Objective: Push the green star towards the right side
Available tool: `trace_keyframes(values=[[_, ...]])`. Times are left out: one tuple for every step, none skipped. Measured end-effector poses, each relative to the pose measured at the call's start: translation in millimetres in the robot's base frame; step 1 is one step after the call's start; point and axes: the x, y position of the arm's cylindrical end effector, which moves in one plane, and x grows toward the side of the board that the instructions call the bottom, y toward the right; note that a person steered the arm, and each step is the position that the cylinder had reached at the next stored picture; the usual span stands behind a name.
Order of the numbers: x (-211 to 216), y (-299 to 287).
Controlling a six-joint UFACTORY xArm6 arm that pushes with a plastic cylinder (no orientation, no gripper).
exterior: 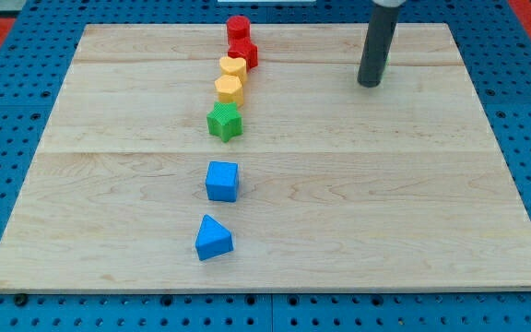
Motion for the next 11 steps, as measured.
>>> trace_keyframes(values=[[-7,9],[71,-16],[133,-82],[147,-198],[116,-262],[88,-208],[95,-152],[119,-117],[124,-67],[101,-32],[64,-26]])
